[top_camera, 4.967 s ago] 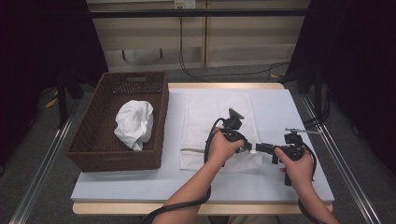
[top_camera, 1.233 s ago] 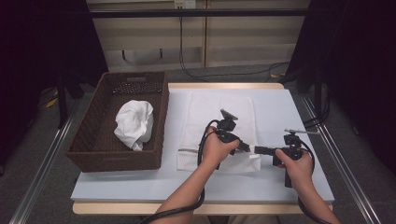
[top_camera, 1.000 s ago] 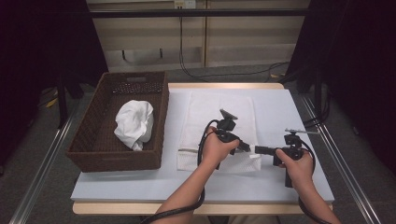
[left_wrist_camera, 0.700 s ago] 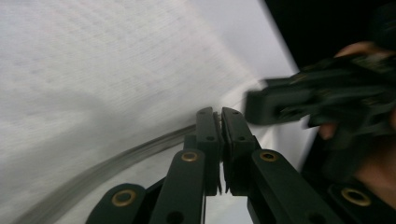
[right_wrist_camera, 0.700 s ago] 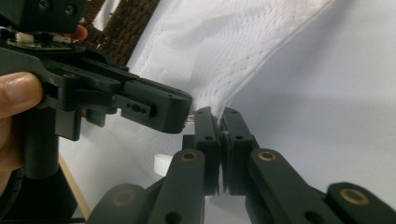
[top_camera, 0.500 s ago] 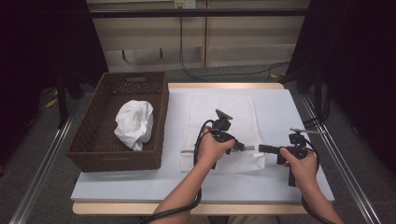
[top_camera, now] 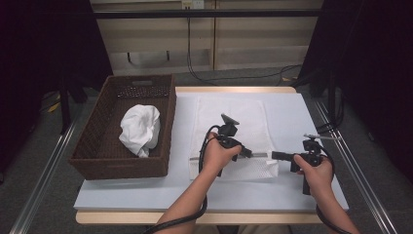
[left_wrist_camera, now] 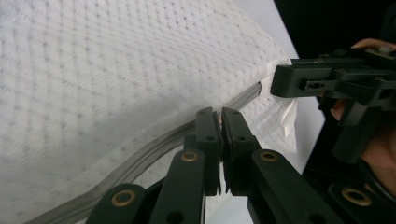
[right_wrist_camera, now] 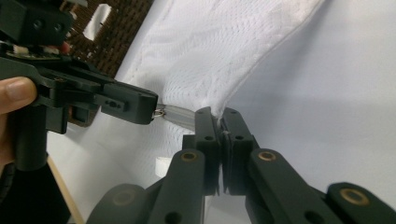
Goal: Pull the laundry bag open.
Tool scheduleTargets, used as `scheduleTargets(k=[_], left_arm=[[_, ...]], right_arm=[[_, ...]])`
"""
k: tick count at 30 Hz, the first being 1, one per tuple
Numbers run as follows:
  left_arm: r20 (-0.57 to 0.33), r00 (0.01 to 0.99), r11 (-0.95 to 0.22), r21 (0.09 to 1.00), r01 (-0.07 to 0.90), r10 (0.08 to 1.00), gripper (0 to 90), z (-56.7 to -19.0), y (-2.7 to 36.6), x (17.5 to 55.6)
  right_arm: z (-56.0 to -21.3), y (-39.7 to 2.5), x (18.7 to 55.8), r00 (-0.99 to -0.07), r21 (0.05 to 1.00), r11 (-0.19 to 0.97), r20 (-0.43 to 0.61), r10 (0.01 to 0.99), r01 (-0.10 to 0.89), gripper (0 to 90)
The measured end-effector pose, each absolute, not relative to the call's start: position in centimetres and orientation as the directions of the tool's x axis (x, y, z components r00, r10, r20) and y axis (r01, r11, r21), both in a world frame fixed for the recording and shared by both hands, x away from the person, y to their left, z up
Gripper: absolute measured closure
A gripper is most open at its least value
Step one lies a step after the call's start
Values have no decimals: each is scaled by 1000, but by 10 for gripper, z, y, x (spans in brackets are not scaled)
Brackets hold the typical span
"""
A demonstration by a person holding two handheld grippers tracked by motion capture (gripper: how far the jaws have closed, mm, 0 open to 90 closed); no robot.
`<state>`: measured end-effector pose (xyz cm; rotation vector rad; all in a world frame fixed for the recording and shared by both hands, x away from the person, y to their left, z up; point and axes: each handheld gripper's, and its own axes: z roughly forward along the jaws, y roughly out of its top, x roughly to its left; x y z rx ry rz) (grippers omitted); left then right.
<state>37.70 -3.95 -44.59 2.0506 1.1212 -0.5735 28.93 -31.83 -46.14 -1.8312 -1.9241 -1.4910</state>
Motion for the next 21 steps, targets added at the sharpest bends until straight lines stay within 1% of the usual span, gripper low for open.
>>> scheduleTargets(k=[1, 2, 6, 13, 17, 20, 21], left_arm=[[-683, 503, -343, 369, 864, 530, 869, -446, -39, 376], [-678, 507, -356, 364, 861, 532, 869, -446, -37, 376], [-673, 505, -344, 370, 863, 541, 869, -446, -37, 376], [-686, 502, -350, 363, 863, 526, 869, -447, -37, 378], [-680, 501, -345, 365, 865, 535, 869, -448, -38, 377], [-650, 511, -356, 367, 859, 563, 869, -447, -37, 378], [-651, 511, -356, 368, 859, 561, 869, -447, -36, 378]], right_arm=[[-462, -318, 289, -277, 561, -192, 642, 715, 805, 866], [-462, -318, 289, -278, 560, -191, 644, 713, 806, 866], [-460, -315, 289, -291, 576, -176, 625, 725, 798, 866], [-458, -313, 288, -299, 588, -151, 596, 745, 795, 866], [-458, -312, 288, -303, 594, -143, 585, 752, 791, 866], [-458, -312, 288, -301, 599, -137, 570, 765, 789, 867], [-457, -313, 288, -297, 600, -136, 564, 771, 788, 867]])
